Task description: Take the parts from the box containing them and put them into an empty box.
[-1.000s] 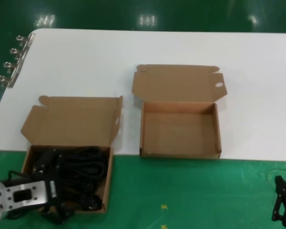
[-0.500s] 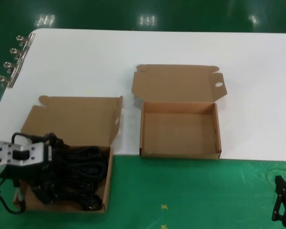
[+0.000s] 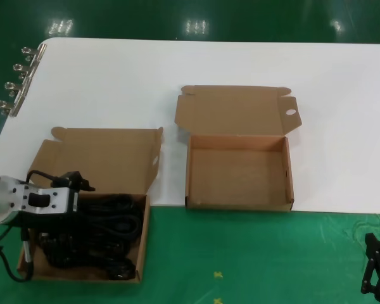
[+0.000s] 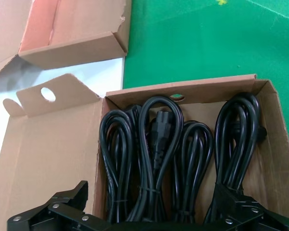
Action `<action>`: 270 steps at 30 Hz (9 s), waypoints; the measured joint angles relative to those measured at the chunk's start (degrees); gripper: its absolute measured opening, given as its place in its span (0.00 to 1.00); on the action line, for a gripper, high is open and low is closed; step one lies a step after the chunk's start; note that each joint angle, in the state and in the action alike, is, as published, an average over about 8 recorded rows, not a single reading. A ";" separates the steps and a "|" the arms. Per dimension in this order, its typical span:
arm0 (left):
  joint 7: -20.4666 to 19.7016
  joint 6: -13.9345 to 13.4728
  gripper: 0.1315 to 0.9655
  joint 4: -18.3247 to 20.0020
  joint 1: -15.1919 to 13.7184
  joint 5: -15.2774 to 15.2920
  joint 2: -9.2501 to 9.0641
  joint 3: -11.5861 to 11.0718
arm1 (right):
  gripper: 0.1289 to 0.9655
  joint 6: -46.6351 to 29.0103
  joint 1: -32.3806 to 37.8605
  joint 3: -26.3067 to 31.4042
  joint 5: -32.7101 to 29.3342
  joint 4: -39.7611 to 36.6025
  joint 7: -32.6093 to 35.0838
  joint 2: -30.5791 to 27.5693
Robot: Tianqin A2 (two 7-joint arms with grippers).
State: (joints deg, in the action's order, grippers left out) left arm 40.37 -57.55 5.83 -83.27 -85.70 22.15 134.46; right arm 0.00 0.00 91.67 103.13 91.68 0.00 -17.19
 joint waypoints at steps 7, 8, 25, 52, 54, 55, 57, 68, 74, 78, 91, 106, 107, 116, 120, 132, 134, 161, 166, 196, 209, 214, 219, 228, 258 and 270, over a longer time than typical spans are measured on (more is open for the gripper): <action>3.61 1.14 0.96 -3.68 -1.04 1.92 -1.75 -2.74 | 0.02 0.00 0.00 0.00 0.00 0.00 0.00 0.00; 3.73 1.18 0.95 -3.89 -1.11 2.20 -1.87 -3.05 | 0.02 0.00 0.00 0.00 0.00 0.00 0.00 0.00; 2.41 0.10 0.64 -4.66 -1.94 6.77 -1.98 -6.41 | 0.02 0.00 0.00 0.00 0.00 0.00 0.00 0.00; 1.21 -0.66 0.11 -4.60 -2.29 10.61 -1.67 -9.29 | 0.09 0.00 0.00 0.00 -0.01 0.00 -0.01 0.00; 1.13 -1.01 0.11 -4.54 -2.48 10.77 -1.55 -9.42 | 0.12 0.00 0.00 0.00 -0.01 0.00 -0.01 0.00; 1.08 -1.20 0.10 -4.49 -2.58 10.85 -1.48 -9.49 | 0.13 0.00 0.00 0.00 -0.01 0.00 -0.01 0.00; 0.99 -1.69 0.10 -4.37 -2.84 10.98 -1.33 -9.63 | 0.15 0.00 0.00 0.00 -0.01 0.00 -0.01 0.00; -2.24 -7.53 0.09 3.95 -1.97 10.71 1.66 -10.66 | 0.33 0.00 0.00 0.00 0.00 0.00 -0.01 0.00; -10.00 -12.59 0.09 20.08 3.13 9.09 5.58 -11.57 | 0.50 0.00 0.00 0.00 0.00 0.00 -0.01 0.00; -15.97 -14.80 0.09 31.22 6.17 8.70 7.90 -11.71 | 0.60 0.00 0.00 0.00 -0.01 0.00 -0.01 0.00; -27.48 -15.77 0.08 49.47 7.53 11.41 9.23 -10.63 | 0.88 0.00 0.00 0.00 -0.01 0.00 -0.02 0.00; -21.15 -3.36 0.08 33.30 4.54 10.62 -8.65 -9.96 | 0.99 0.00 0.00 0.00 -0.01 0.00 -0.02 0.00; -20.08 -2.50 0.08 31.47 4.21 10.36 -9.80 -10.12 | 1.00 0.00 0.00 0.00 -0.01 0.00 -0.02 0.00; -8.88 3.31 0.08 15.83 0.98 7.69 -17.51 -12.40 | 1.00 0.00 0.00 0.00 -0.02 0.00 -0.02 0.00; -4.16 5.35 0.08 10.40 -0.49 6.32 -19.69 -13.85 | 1.00 0.00 0.00 0.00 -0.02 0.00 -0.02 0.00; 2.49 8.58 0.11 2.90 -2.74 5.62 -21.56 -15.23 | 1.00 0.00 0.00 0.00 -0.01 0.00 -0.02 0.00; 3.35 8.90 0.13 2.26 -3.04 5.64 -21.49 -15.35 | 1.00 0.00 0.00 0.00 -0.01 0.00 -0.02 0.00; -1.36 14.77 0.66 16.94 10.66 0.76 -17.71 -20.84 | 1.00 0.00 0.00 0.00 -0.01 0.00 -0.02 0.00; -4.38 18.09 0.76 22.28 16.33 -0.65 -16.71 -22.55 | 1.00 0.00 0.00 0.00 -0.01 0.00 -0.01 0.00; -22.67 38.15 1.00 54.59 50.34 -9.18 -10.74 -32.84 | 1.00 0.00 0.00 0.00 0.00 0.00 0.00 0.00; -30.60 46.88 1.00 68.65 65.15 -12.89 -8.14 -37.31 | 1.00 0.00 0.00 0.00 0.00 0.00 0.00 0.00; -33.66 50.23 1.00 74.04 70.83 -14.32 -7.14 -39.03 | 1.00 0.00 0.00 0.00 0.00 0.00 0.00 0.00; -36.67 53.52 1.00 79.35 76.42 -15.72 -6.16 -40.72 | 1.00 0.00 0.00 0.00 0.01 0.00 0.00 0.00; -37.88 54.82 1.00 81.46 78.64 -16.27 -5.78 -41.39 | 1.00 -0.01 0.00 0.00 0.01 0.00 0.00 0.00; -38.87 55.91 1.00 83.20 80.48 -16.73 -5.45 -41.95 | 1.00 0.00 0.00 0.00 0.01 0.00 0.00 0.00; -39.30 56.38 1.00 83.96 81.28 -16.93 -5.31 -42.19 | 1.00 0.00 0.00 0.00 0.01 0.00 0.00 0.00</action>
State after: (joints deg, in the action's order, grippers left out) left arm 1.07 -1.17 89.79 -1.98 -102.63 16.84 92.28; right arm 0.00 0.00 91.67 103.14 91.67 0.00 -17.19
